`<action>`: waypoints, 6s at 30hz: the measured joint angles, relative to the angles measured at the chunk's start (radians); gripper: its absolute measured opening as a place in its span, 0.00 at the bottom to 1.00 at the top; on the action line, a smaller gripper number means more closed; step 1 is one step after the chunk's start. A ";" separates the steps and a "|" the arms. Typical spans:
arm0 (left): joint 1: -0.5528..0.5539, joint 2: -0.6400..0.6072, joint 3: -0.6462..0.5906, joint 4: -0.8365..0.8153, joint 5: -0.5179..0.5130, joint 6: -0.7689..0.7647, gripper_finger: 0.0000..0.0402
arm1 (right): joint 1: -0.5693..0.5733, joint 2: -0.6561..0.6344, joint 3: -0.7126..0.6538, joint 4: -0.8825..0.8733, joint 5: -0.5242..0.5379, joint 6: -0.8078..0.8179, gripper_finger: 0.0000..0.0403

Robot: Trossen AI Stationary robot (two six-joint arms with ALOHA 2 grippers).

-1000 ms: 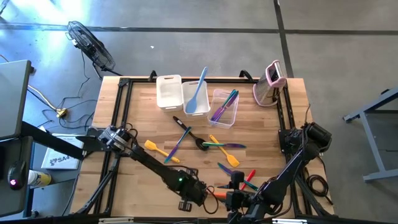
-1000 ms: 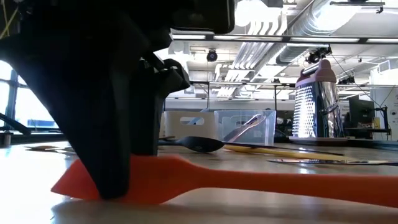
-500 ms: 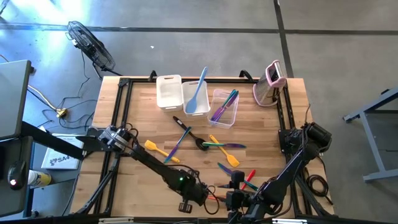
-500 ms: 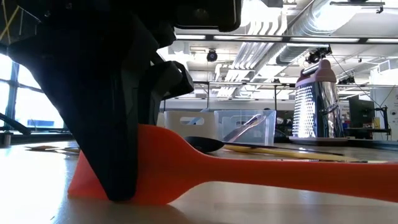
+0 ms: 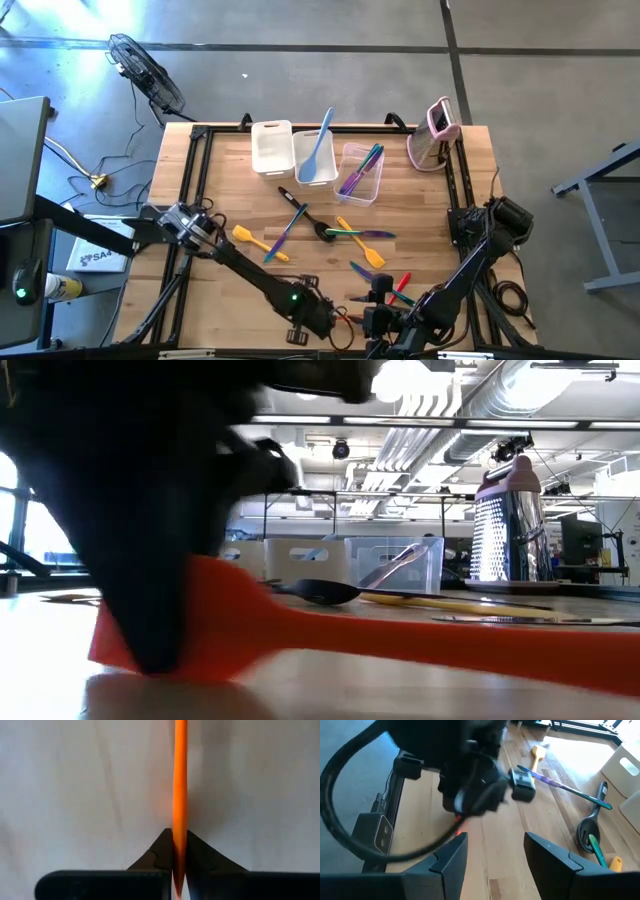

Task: Pick & Place Kitchen Items
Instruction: Put the orange spatula into the left white bin, then put the purple table knife into the transparent bin

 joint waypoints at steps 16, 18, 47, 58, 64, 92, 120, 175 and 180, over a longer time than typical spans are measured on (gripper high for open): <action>-0.056 -0.018 0.309 -0.639 -0.322 -0.204 0.04 | 0.017 0.000 0.000 0.019 0.077 -0.003 0.47; -0.055 -0.058 0.313 -0.635 -0.346 -0.209 0.04 | 0.025 0.000 0.000 0.019 0.092 -0.003 0.47; 0.146 -1.332 -0.508 -0.259 -1.233 -0.434 0.04 | 0.068 -0.008 0.000 -0.019 0.477 -0.109 0.47; 0.376 -1.816 -1.316 1.230 -0.745 0.269 0.04 | -0.108 -0.015 0.000 0.006 0.414 -0.312 0.47; 0.718 -1.722 -1.449 1.292 -0.470 -0.039 0.04 | -0.222 -0.039 0.000 0.080 0.157 -0.442 0.47; 1.092 -1.086 -1.414 1.286 -0.307 -0.308 0.04 | -0.326 -0.042 0.001 -0.033 -0.015 -0.474 0.47; 1.091 -1.092 -1.413 1.225 -0.150 -0.306 0.17 | -0.332 -0.042 0.001 -0.037 -0.065 -0.419 0.47; 0.234 -1.647 -1.413 1.241 -0.202 -0.171 0.17 | -0.643 0.308 0.000 0.512 -0.319 -0.955 0.47; 0.233 -1.647 -1.413 1.230 -0.209 -0.163 0.17 | -0.659 0.314 0.000 0.528 -0.279 -0.957 0.47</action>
